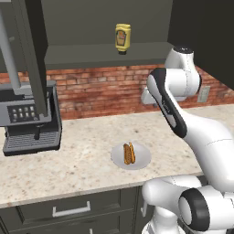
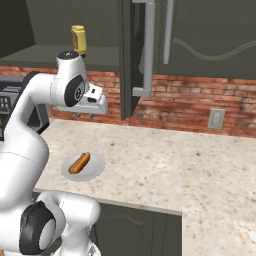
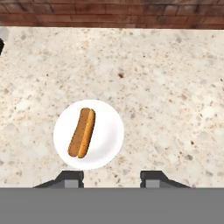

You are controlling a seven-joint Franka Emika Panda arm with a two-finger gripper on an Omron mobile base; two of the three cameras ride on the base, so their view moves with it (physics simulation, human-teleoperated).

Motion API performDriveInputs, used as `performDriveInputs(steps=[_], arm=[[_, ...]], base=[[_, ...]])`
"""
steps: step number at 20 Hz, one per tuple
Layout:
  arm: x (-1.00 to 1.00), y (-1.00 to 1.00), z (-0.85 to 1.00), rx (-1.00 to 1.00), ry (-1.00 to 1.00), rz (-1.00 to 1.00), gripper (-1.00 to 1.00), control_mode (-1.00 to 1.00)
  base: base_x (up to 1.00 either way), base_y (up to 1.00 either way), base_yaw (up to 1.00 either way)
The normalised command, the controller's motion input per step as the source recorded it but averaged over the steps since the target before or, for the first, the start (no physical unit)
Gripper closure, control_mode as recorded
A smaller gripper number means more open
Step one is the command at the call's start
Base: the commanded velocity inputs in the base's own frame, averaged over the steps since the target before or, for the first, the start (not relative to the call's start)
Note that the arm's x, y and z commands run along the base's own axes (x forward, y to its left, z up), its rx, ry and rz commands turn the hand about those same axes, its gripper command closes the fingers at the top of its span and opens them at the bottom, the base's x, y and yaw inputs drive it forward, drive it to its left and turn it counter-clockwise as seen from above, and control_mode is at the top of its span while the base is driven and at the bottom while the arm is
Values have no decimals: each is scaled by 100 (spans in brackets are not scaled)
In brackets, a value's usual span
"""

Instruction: Move the hot dog bun to the plate on the dining table and place the condiment next to that plate. Then navigate to the fridge and take the sausage and place it on the plate as well.

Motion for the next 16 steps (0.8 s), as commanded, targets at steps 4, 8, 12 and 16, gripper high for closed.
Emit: performDriveInputs(steps=[4,8,12,16], arm=[[-11,4,-4,0,1,1,-100,-100],[-17,42,-62,-3,21,0,-100,-100],[2,61,-75,0,23,0,-100,-100],[16,34,-78,0,26,0,-100,-100]], base=[[0,0,0],[0,0,0],[0,0,0],[0,0,0]])
